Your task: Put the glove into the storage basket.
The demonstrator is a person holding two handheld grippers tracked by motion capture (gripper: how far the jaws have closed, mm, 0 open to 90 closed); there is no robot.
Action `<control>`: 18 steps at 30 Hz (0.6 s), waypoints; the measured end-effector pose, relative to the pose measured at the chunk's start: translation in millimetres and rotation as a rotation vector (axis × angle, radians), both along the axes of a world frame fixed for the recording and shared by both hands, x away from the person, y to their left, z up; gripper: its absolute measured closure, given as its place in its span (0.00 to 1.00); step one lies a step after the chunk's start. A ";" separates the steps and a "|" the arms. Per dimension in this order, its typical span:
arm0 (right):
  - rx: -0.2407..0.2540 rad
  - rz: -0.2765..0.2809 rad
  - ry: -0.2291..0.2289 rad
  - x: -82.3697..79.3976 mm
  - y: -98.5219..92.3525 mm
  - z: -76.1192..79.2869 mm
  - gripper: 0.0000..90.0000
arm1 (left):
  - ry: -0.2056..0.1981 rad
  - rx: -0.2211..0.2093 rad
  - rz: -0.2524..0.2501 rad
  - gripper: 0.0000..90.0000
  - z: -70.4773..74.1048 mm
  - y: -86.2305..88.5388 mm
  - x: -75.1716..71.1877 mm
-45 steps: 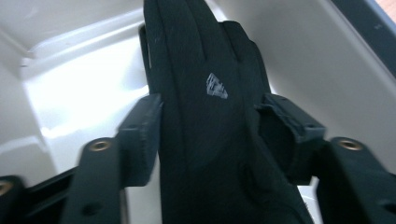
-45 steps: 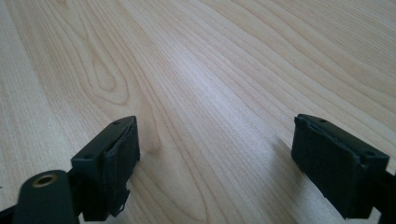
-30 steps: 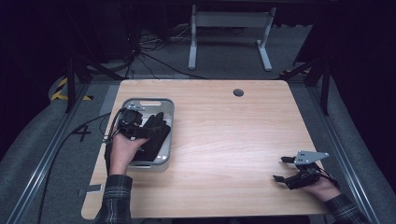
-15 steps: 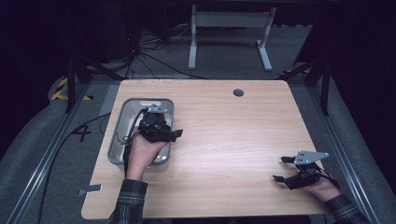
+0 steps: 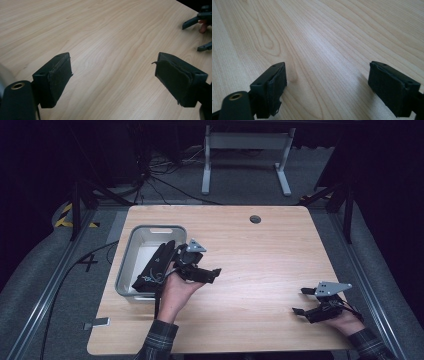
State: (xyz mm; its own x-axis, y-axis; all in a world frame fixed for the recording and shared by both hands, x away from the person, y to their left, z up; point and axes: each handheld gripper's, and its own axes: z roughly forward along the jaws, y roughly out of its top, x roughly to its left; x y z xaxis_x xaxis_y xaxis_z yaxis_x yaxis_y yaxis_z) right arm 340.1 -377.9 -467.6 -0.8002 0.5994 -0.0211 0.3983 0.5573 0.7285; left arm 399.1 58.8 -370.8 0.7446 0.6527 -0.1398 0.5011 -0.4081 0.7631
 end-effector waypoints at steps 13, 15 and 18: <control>0.000 0.000 -0.001 0.0 0.1 -0.1 0.17 | 0.005 0.008 -0.090 0.16 -36.0 -42.7 -22.5; 0.000 0.000 -0.001 0.0 0.0 -0.1 0.17 | 0.006 0.015 -0.100 0.16 -42.1 -47.1 -25.0; 0.000 0.000 -0.001 0.0 0.0 -0.1 0.17 | 0.012 0.018 -0.111 0.16 -49.7 -52.0 -28.6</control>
